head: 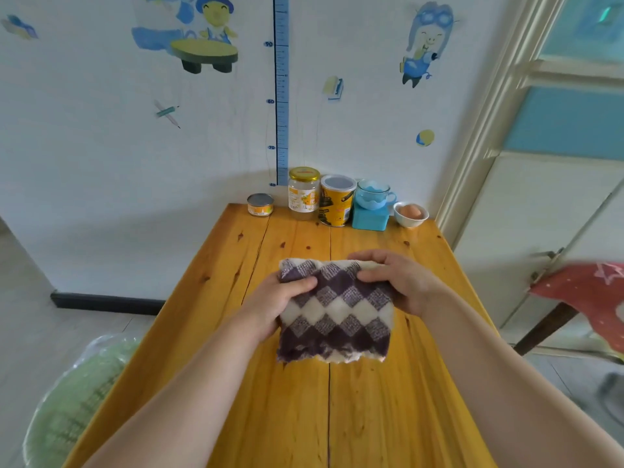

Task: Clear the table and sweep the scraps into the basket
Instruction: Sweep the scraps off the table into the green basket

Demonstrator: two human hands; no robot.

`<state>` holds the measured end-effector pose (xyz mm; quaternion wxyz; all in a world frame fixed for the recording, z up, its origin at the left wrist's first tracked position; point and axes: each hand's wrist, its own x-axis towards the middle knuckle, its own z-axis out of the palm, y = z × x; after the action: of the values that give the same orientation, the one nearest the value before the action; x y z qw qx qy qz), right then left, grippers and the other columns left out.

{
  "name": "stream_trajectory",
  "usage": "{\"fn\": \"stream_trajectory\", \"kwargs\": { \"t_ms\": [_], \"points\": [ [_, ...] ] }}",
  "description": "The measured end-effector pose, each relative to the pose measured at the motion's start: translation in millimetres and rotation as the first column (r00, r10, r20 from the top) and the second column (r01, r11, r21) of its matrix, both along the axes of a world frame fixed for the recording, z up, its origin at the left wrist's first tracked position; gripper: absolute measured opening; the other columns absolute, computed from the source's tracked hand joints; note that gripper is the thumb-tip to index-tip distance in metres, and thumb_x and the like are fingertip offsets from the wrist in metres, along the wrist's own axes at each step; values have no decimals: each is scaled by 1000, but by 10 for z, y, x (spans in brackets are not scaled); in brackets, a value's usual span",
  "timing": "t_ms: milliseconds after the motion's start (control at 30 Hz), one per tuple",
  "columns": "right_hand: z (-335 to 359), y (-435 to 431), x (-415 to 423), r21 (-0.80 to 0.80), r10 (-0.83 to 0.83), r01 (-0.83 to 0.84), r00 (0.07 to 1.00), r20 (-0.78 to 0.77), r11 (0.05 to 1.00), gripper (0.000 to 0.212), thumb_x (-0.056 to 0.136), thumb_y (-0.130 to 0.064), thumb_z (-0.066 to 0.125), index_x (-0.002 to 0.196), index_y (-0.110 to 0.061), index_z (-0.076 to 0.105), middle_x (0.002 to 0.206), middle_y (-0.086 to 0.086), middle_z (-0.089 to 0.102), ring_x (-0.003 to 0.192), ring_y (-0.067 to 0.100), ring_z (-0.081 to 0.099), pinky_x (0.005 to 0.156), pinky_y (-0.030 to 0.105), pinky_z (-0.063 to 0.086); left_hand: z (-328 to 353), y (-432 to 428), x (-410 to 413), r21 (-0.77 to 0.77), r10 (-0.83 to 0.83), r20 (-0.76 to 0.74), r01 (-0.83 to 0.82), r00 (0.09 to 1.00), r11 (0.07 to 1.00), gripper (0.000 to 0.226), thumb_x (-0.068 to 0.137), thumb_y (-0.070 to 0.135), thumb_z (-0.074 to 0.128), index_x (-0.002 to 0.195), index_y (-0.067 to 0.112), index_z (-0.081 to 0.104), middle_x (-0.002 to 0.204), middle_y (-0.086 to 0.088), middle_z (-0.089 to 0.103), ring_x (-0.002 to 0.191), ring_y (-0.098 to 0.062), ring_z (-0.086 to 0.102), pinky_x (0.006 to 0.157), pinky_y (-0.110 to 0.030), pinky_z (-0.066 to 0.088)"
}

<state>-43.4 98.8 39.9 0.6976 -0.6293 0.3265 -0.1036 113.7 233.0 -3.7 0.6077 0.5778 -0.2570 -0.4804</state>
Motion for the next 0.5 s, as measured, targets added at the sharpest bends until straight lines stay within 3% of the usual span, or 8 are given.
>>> {"fn": "stream_trajectory", "kwargs": {
  "t_ms": [67, 133, 200, 267, 333, 400, 433, 500],
  "points": [
    [-183, -64, 39, 19, -226, 227, 973, -44, 974, 28, 85, -2, 60, 111, -10, 59, 95, 14, 66, 80, 24, 65, 72, 36, 56, -40, -120, -25, 86, 104, 62, -109, 993, 990, 17, 79, 18, 68, 94, 10, 63, 92, -12, 71, 88, -32, 66, 90, -47, 50],
    [-368, -86, 96, -30, -382, 381, 920, -86, 924, 32, 84, -4, 63, 115, -9, 58, 98, 14, 66, 80, 24, 65, 66, 34, 54, -89, -255, -55, 165, 164, 220, -203, 962, 965, 23, 82, 23, 67, 100, 9, 61, 94, -10, 69, 86, -28, 65, 83, -43, 53],
    [-493, -76, 160, -229, -465, 429, 875, -136, 874, 36, 86, -11, 61, 121, -12, 56, 113, 10, 61, 92, 23, 62, 66, 28, 51, -159, -396, -74, 196, 191, 438, -301, 878, 933, 29, 84, 24, 63, 108, 8, 56, 103, -8, 64, 86, -22, 61, 71, -36, 52],
    [-535, -18, 188, -558, -492, 324, 852, -180, 764, 44, 90, -20, 57, 133, -18, 46, 136, 9, 43, 116, 25, 49, 82, 29, 47, -144, -411, -117, 208, 154, 694, -400, 704, 892, 40, 87, 24, 59, 122, 10, 46, 118, -8, 55, 92, -16, 53, 65, -25, 46],
    [-557, 64, 180, -783, -480, 143, 850, -217, 606, 48, 94, -27, 50, 140, -24, 36, 150, 8, 25, 136, 28, 28, 103, 39, 36, -195, -362, -138, 189, 21, 902, -439, 431, 879, 58, 88, 37, 54, 135, 11, 32, 135, -10, 42, 110, -20, 49, 82, -30, 48],
    [-619, 171, 179, -855, -423, -49, 854, -304, 517, 48, 96, -35, 40, 143, -30, 28, 156, 5, 13, 143, 29, 12, 112, 46, 24, -283, -292, -178, 246, -199, 967, -364, 162, 898, 69, 90, 53, 40, 144, 16, 18, 152, -11, 19, 136, -30, 26, 107, -44, 30],
    [-665, 233, 185, -850, -383, -145, 846, -372, 506, 48, 98, -38, 34, 144, -32, 24, 157, 4, 7, 144, 28, 5, 114, 48, 18, -328, -255, -208, 315, -303, 949, -298, 88, 901, 70, 90, 56, 31, 146, 20, 11, 156, -8, 6, 142, -30, 10, 112, -47, 17],
    [-800, 304, 198, -810, -313, -312, 806, -502, 497, 48, 99, -40, 25, 145, -33, 18, 158, 0, 0, 145, 24, -6, 115, 51, 7, -440, -230, -256, 450, -449, 892, -177, 49, 875, 65, 92, 57, 19, 147, 27, 2, 157, -5, -9, 143, -28, -9, 114, -49, 3]
  ]
}}
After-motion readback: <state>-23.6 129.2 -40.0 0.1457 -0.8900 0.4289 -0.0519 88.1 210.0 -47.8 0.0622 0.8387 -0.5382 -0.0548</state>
